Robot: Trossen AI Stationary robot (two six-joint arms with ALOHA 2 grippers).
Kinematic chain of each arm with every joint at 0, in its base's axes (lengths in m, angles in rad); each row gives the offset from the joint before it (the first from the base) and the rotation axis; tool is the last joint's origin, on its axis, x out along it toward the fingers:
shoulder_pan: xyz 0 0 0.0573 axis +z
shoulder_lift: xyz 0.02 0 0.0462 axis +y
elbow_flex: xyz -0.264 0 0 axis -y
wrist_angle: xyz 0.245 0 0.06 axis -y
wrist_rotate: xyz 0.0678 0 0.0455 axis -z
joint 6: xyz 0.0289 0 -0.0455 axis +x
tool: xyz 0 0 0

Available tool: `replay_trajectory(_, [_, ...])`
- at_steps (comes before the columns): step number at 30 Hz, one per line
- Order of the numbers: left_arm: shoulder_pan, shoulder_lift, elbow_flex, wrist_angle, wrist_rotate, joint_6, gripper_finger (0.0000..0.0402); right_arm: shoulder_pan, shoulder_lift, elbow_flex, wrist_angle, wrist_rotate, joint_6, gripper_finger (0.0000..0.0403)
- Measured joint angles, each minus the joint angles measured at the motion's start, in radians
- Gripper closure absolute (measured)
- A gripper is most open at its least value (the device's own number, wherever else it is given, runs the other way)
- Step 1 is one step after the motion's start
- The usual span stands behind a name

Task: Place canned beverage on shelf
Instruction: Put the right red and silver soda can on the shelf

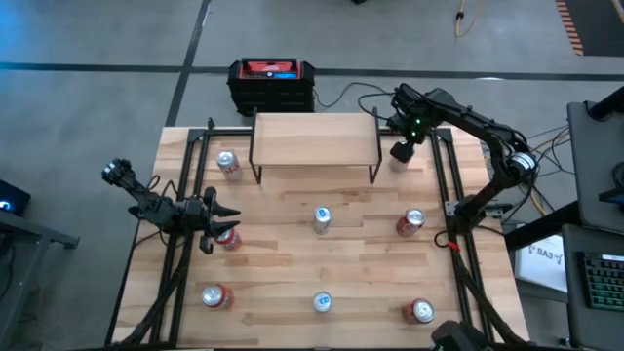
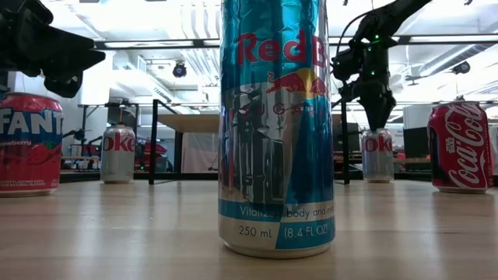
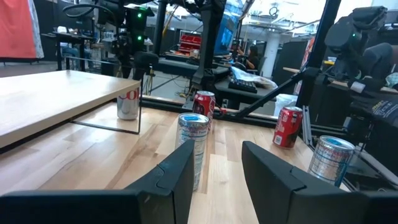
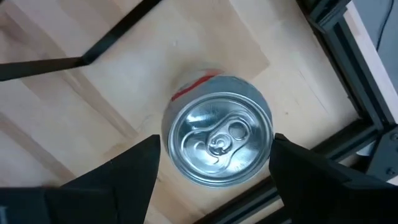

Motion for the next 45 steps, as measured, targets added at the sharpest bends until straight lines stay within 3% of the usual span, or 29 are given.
replay_trajectory(15, [0.0, 0.0, 0.0, 0.0, 0.0, 0.0, 0.0283, -0.005, 0.002, -0.005, 0.026, 0.006, -0.018, 0.0053])
replay_trajectory(26, [0.0, 0.0, 0.0, 0.0, 0.0, 0.0, 0.0283, -0.005, 0.056, -0.033, 0.022, 0.006, -0.012, 0.0056])
replay_trajectory(34, [0.0, 0.0, 0.0, 0.0, 0.0, 0.0, 0.0283, -0.005, 0.058, -0.033, 0.021, -0.008, 0.002, 0.0118])
replay_trajectory(45, [0.0, 0.0, 0.0, 0.0, 0.0, 0.0, 0.0283, -0.005, 0.045, -0.02, -0.048, -0.032, 0.071, 0.0119])
